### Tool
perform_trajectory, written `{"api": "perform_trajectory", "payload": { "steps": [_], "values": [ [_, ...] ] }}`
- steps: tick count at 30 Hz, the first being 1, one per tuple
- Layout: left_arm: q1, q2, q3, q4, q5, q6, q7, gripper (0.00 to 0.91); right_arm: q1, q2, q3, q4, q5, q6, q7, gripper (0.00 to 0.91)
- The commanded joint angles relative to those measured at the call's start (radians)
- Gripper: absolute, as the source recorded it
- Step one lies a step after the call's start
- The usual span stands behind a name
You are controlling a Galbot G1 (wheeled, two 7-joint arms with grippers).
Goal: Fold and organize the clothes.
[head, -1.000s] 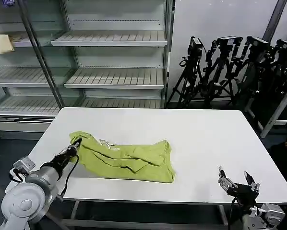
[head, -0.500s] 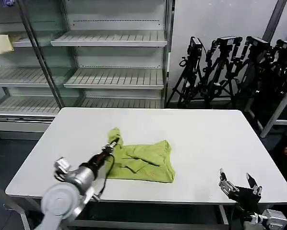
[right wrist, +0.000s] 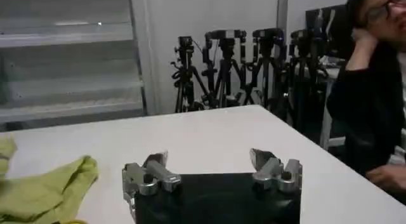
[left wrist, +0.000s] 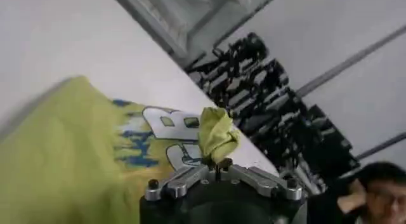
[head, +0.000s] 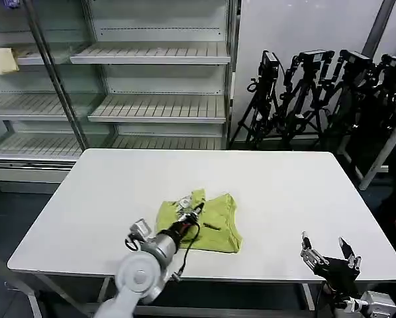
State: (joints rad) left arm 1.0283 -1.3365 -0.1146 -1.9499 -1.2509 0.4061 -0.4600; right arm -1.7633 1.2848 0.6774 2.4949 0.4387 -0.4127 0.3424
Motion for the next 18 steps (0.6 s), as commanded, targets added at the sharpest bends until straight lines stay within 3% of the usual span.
{"api": "perform_trajectory", "payload": {
  "steps": [1,12,18],
  "values": [
    [-0.050,-0.050,0.122,0.088,0.107,0.016,0.001,0.907,-0.005,-0.004,0.000,0.010,-0.006,-0.002,0.001,0.907],
    [-0.066,-0.044,0.097,0.020,0.075,0.012,0.006,0.907,-0.023,-0.006,0.008,0.032,-0.006,-0.004,0.002,0.907],
    [0.001,0.043,0.036,-0.128,0.005,-0.005,0.014,0.907,-0.007,-0.005,-0.007,0.020,-0.007,-0.005,0.001,0.907]
  ]
}}
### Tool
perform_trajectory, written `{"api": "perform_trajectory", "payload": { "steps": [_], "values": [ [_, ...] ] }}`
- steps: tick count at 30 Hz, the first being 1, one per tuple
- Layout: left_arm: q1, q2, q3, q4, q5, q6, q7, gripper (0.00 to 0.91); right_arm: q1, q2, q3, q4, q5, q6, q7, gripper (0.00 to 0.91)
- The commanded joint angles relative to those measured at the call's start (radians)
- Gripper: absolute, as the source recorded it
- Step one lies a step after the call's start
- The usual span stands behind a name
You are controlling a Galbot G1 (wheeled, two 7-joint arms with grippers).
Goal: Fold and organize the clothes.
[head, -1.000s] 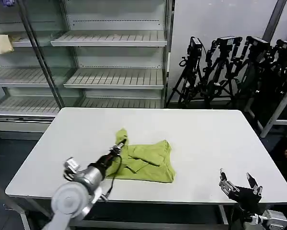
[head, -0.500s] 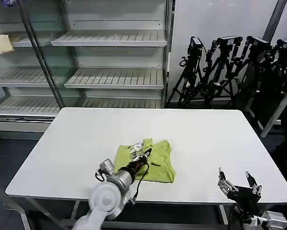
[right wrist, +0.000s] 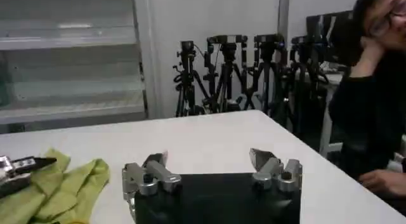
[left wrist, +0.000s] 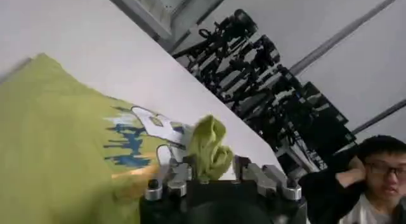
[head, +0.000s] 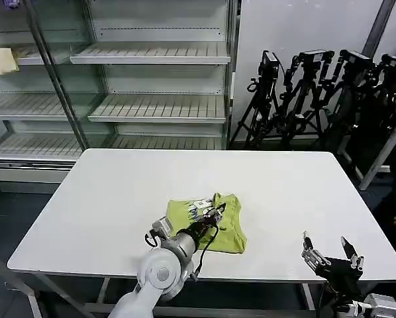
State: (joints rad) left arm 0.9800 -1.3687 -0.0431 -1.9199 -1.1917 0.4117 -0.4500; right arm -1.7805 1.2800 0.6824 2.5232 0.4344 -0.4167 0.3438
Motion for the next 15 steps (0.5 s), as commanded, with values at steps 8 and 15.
{"api": "perform_trajectory", "payload": {
  "steps": [8,15],
  "values": [
    [0.155,0.241,-0.182,-0.240,-0.067,-0.011,0.003,0.907,0.076,0.001,-0.059,-0.061,-0.008,0.001,-0.002,0.907],
    [0.170,0.339,-0.246,-0.162,-0.001,0.027,-0.003,0.907,0.115,-0.004,-0.082,-0.092,-0.010,-0.004,0.001,0.907]
  ]
}}
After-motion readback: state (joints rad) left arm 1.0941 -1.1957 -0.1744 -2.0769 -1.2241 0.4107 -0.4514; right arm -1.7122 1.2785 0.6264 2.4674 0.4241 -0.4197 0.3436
